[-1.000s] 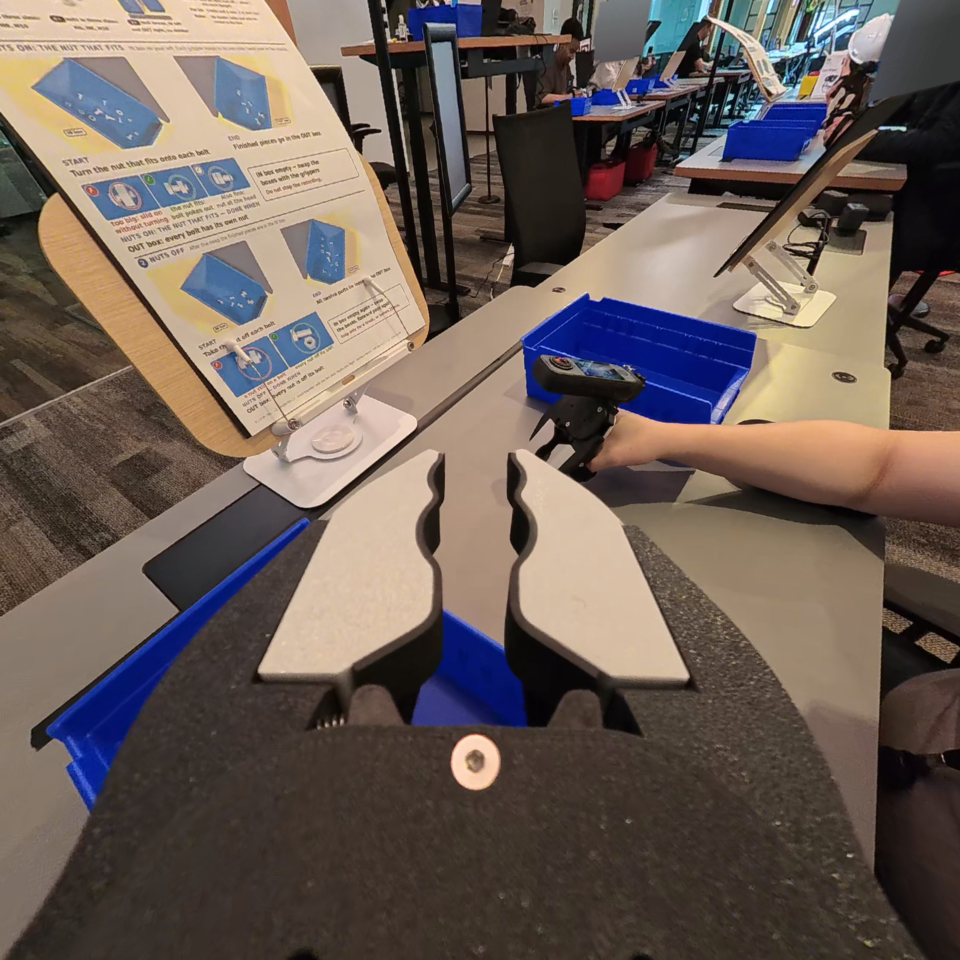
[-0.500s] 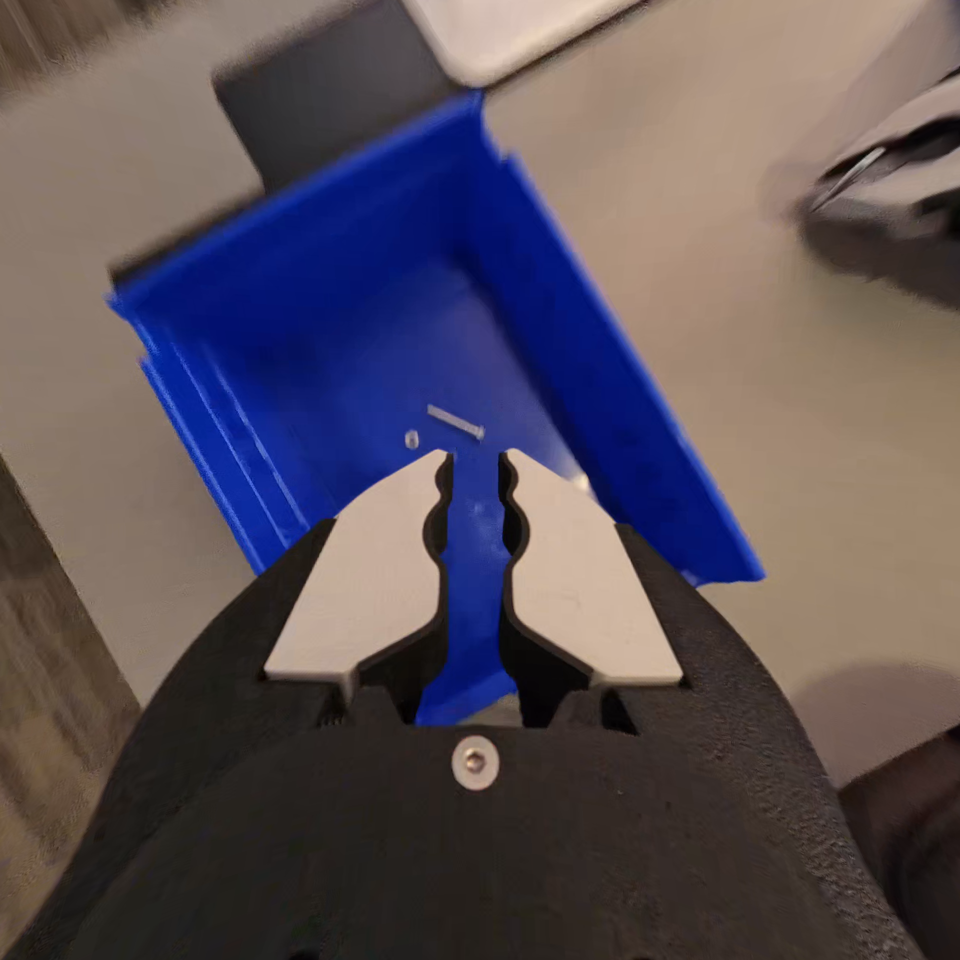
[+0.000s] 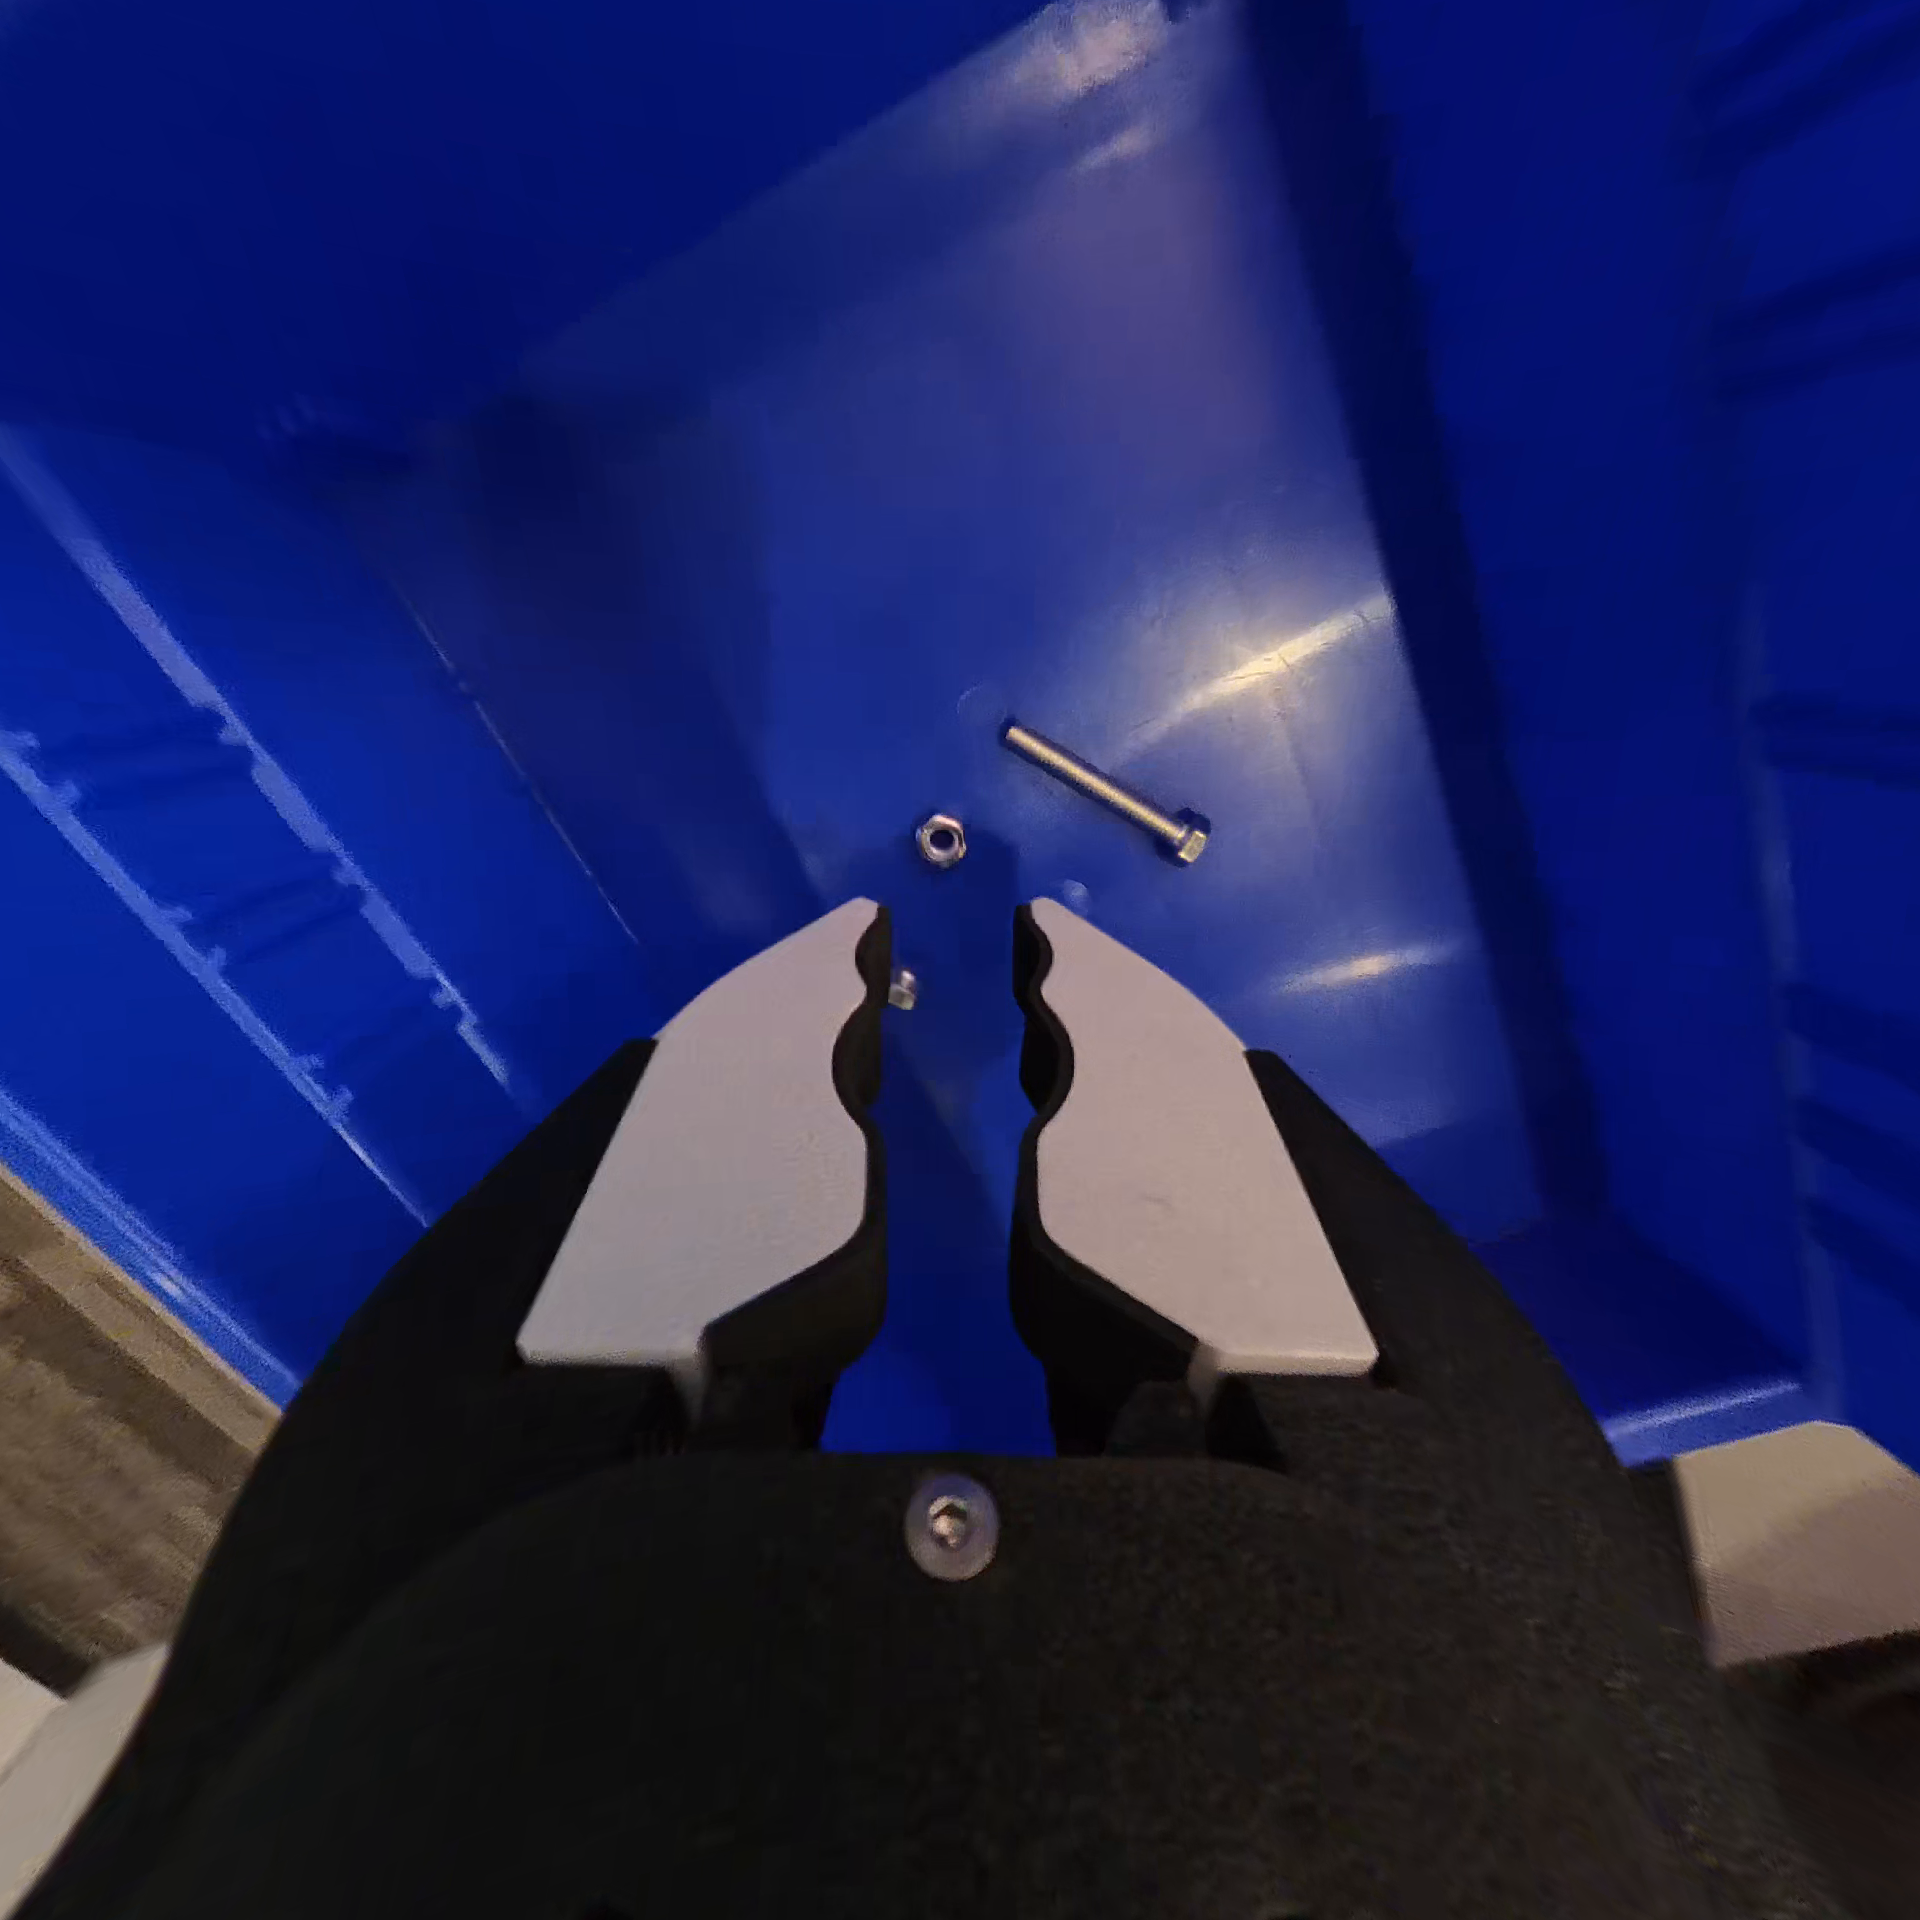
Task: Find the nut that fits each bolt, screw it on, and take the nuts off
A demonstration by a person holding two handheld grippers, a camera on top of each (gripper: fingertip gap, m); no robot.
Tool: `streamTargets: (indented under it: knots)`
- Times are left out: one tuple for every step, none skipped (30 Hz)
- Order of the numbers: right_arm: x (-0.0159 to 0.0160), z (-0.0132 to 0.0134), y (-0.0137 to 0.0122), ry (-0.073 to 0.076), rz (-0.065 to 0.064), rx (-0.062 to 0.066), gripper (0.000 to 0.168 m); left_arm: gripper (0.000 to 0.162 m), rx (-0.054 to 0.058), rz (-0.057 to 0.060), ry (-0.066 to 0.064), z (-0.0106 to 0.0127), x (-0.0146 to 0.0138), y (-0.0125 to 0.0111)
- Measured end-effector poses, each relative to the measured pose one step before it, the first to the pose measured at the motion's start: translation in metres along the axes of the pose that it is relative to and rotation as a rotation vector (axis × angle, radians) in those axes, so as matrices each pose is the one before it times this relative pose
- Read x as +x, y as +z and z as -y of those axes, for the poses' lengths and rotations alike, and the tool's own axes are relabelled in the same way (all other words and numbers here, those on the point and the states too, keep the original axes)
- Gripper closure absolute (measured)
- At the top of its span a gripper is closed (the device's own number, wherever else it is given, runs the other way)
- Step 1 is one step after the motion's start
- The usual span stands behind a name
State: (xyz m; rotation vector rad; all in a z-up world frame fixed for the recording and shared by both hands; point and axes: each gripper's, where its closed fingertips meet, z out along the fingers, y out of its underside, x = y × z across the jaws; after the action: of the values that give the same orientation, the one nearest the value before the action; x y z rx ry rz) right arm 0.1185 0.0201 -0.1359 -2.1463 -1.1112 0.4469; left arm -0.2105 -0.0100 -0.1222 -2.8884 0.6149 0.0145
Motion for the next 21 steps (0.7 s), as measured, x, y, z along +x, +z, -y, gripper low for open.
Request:
streamTargets:
  knots:
    - [-0.00018,0.00040,-0.00005,-0.0018,0.0004,0.0005,0.145,0.139,0.0179,0.0059,0.0424,0.00224,-0.00069,0.00065]
    - [0.00001,0.00014,-0.00001,-0.0015,0.0003,0.0001,0.145,0.139,0.0079,-0.0091,0.0230,0.00065,0.00117,0.00130]
    - [0.00006,0.00004,0.00009,-0.0012,0.0000,-0.0009,0.145,0.137,-0.0025,-0.0151,0.0043,-0.00025,0.00118,0.00180]
    - [-0.00003,-0.00014,0.00006,-0.0011,0.0004,-0.0010,0.145,0.137,0.0010,-0.0085,-0.0040,0.00043,-0.00002,0.00203]
    - [-0.00017,-0.00023,0.00010,-0.0010,0.0008,-0.0008,0.145,0.137,0.0057,-0.0091,-0.0089,0.00093,-0.00033,0.00214]
    - [0.00002,-0.00017,-0.00011,-0.0013,-0.0001,-0.0010,0.145,0.137,-0.0007,-0.0084,-0.0141,0.00024,-0.00076,0.00253]
    - [0.00007,-0.00003,-0.00001,-0.0021,-0.0015,-0.0005,0.145,0.137,-0.0096,-0.0040,-0.0167,-0.00131,-0.00146,0.00271]
    - [0.00016,-0.00004,-0.00016,-0.0021,-0.0024,-0.0003,0.145,0.137,-0.0136,0.0021,-0.0145,-0.00181,-0.00219,0.00270]
    - [0.00008,0.00012,-0.00014,-0.0015,-0.0019,-0.0004,0.145,0.137,-0.0087,-0.0050,-0.0088,-0.00130,-0.00066,0.00261]
    - [0.00009,-0.00003,0.00001,-0.0013,-0.0005,-0.0007,0.145,0.137,-0.0033,-0.0147,-0.0035,-0.00030,0.00101,0.00231]
    - [-0.00001,-0.00017,0.00004,-0.0012,0.0003,-0.0013,0.145,0.138,0.0032,-0.0117,-0.0012,0.00065,0.00093,0.00167]
    - [0.00005,-0.00017,0.00017,-0.0007,0.0001,-0.0010,0.145,0.138,0.0014,-0.0027,0.0008,0.00056,-0.00034,0.00137]
    - [-0.00001,-0.00036,0.00028,-0.0002,0.0014,-0.0013,0.145,0.138,-0.0006,0.0027,0.0020,0.00022,-0.00102,0.00142]
    - [-0.00003,-0.00037,0.00019,-0.0002,0.0012,-0.0023,0.145,0.138,-0.0035,0.0024,0.0008,-0.00030,-0.00094,0.00129]
    - [0.00009,-0.00041,0.00013,-0.0010,-0.0006,-0.0021,0.145,0.139,-0.0024,0.0026,0.0004,-0.00010,-0.00078,0.00077]
    - [-0.00011,-0.00012,0.00007,-0.0017,0.0003,-0.0010,0.145,0.139,0.0069,0.0030,0.0002,0.00090,-0.00075,-0.00043]
    - [-0.00036,0.00000,0.00001,-0.0016,0.0015,-0.0003,0.145,0.139,-0.0033,-0.0069,-0.0015,-0.00064,0.00072,0.00023]
    - [-0.00035,0.00006,0.00022,-0.0011,0.0009,-0.0005,0.145,0.141,0.0023,0.0036,0.0018,0.00016,-0.00051,-0.00006]
    - [-0.00044,-0.00011,0.00021,-0.0010,0.0009,-0.0011,0.145,0.143,-0.0003,0.0048,-0.0005,-0.00013,-0.00091,0.00026]
    - [-0.00037,-0.00037,0.00044,-0.0015,0.0008,-0.0022,0.145,0.144,-0.0011,0.0057,-0.0034,0.00012,-0.00107,0.00006]
    - [-0.00015,-0.00068,0.00053,-0.0019,-0.0005,-0.0044,0.145,0.147,-0.0018,0.0078,0.0001,0.00012,-0.00110,0.00013]
